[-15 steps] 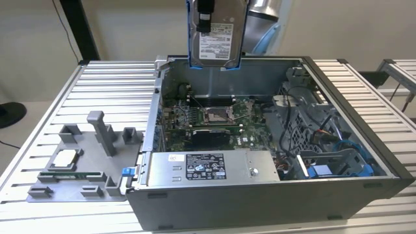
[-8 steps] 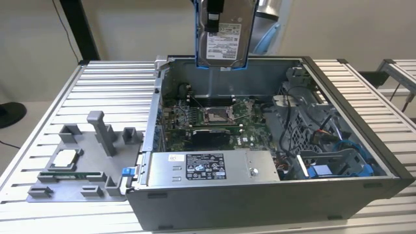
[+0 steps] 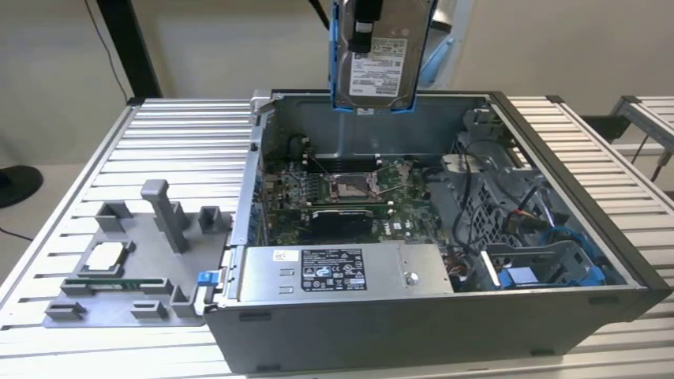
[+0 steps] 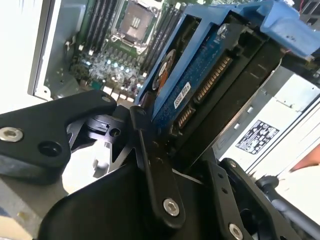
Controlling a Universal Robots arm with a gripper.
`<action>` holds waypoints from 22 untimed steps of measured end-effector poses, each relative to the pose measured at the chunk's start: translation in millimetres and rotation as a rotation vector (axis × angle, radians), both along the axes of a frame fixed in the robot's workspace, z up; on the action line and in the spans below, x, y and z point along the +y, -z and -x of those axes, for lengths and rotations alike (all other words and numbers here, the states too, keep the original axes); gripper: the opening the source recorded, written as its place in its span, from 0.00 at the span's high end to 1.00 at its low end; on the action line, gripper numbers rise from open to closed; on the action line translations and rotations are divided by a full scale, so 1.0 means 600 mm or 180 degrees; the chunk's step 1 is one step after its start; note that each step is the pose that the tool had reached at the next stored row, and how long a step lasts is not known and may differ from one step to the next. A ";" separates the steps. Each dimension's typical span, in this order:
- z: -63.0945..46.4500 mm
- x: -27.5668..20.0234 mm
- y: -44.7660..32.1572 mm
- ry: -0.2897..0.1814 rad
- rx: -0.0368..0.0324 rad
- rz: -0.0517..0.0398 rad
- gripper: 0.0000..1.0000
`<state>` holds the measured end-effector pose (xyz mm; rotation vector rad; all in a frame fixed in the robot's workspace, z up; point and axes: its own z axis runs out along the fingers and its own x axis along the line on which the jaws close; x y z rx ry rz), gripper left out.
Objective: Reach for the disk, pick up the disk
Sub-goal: 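Pick up the disk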
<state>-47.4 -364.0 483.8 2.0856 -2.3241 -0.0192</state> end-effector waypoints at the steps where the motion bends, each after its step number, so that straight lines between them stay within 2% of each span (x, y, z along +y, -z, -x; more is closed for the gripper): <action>1: -0.004 0.0000 0.000 0.0000 0.0000 0.0000 1.00; 22: -0.098 0.0001 0.000 0.0000 0.0001 0.0000 1.00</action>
